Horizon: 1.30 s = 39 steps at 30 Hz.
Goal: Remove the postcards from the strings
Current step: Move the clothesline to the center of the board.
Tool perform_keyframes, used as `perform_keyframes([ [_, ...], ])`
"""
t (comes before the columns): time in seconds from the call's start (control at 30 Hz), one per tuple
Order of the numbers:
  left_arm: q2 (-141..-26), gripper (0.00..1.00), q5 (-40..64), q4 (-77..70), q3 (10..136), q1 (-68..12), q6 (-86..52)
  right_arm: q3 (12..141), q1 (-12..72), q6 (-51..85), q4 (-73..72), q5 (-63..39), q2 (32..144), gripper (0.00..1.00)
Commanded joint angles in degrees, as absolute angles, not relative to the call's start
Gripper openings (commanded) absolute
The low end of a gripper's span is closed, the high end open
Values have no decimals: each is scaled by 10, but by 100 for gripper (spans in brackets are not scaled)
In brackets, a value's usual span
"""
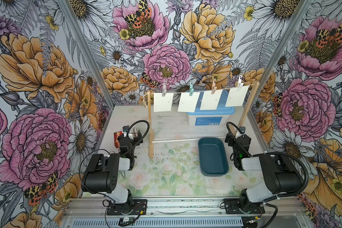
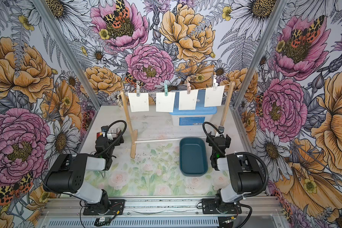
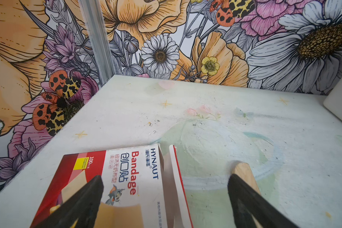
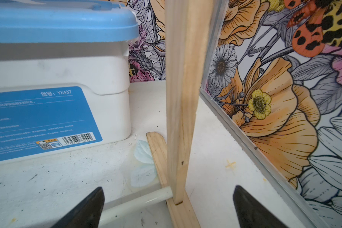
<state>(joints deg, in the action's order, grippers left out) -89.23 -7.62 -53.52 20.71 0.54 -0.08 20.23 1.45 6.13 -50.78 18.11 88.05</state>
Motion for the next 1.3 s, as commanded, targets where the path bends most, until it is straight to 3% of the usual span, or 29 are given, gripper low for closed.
perform_keyframes([
  [0.0, -885, 99, -68, -542, 211, 10, -10, 214, 12, 60, -518, 174, 878, 100],
  [0.3, -842, 99, -109, -553, 186, 6, -18, 219, 17, 50, -470, 166, 834, 100],
  [0.6, -680, 99, -207, -260, 277, -1, -93, 249, 10, 122, -278, 159, 650, 99],
  [0.73, -635, 99, -161, -149, 322, 7, -155, 274, -5, 208, -182, 110, 586, 99],
  [0.8, -615, 99, -128, -107, 336, 20, -246, 304, -28, 308, -68, 103, 558, 99],
  [0.9, -585, 99, -31, -70, 336, 50, -362, 308, -87, 347, -59, -26, 547, 99],
  [1.0, -548, 99, 45, -104, 306, 56, -381, 305, -117, 378, -53, -64, 534, 94],
  [1.13, -506, 88, 97, -33, 318, 42, -387, 325, -167, 415, 3, -101, 519, 91],
  [1.27, -481, 76, 111, 32, 339, -34, -363, 355, -231, 448, 14, -183, 558, 82],
])
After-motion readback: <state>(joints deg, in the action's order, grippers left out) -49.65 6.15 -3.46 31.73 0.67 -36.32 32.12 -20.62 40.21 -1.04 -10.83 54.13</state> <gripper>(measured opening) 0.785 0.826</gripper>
